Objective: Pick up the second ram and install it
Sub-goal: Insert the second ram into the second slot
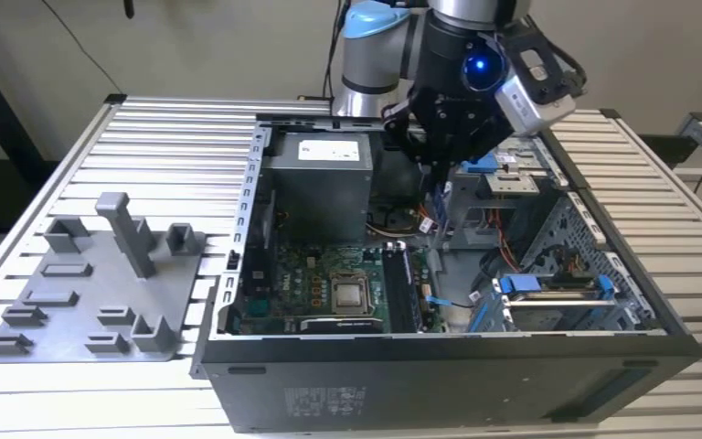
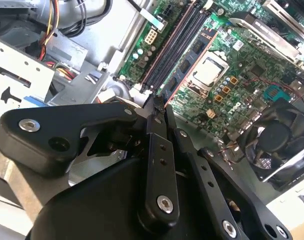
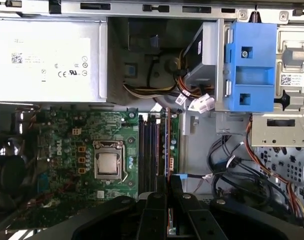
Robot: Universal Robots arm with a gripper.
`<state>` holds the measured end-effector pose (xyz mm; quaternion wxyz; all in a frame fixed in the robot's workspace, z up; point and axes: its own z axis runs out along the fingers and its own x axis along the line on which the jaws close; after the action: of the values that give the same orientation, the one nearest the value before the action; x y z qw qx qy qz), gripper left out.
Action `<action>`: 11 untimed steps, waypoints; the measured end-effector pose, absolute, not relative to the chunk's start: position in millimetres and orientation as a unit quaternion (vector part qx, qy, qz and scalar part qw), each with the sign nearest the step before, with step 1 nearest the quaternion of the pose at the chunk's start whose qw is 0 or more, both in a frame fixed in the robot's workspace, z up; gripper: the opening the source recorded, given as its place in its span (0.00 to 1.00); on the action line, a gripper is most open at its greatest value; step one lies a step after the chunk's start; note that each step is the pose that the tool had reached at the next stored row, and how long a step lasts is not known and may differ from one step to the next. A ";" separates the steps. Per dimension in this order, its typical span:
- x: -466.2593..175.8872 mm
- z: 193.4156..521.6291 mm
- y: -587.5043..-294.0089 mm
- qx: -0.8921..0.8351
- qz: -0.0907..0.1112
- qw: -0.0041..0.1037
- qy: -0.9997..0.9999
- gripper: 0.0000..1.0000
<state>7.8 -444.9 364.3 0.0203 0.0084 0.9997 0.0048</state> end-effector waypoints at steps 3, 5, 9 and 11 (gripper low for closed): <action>7.9 362.7 -444.9 0.013 0.001 0.020 1.000 0.14; 7.9 361.4 -445.0 0.014 -0.001 0.020 1.000 0.14; 8.0 359.6 -445.0 0.015 -0.002 0.020 1.000 0.14; 8.1 359.4 -445.0 0.014 -0.002 0.020 1.000 0.14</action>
<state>8.1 -445.0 359.4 0.0199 0.0145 0.9997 -0.0018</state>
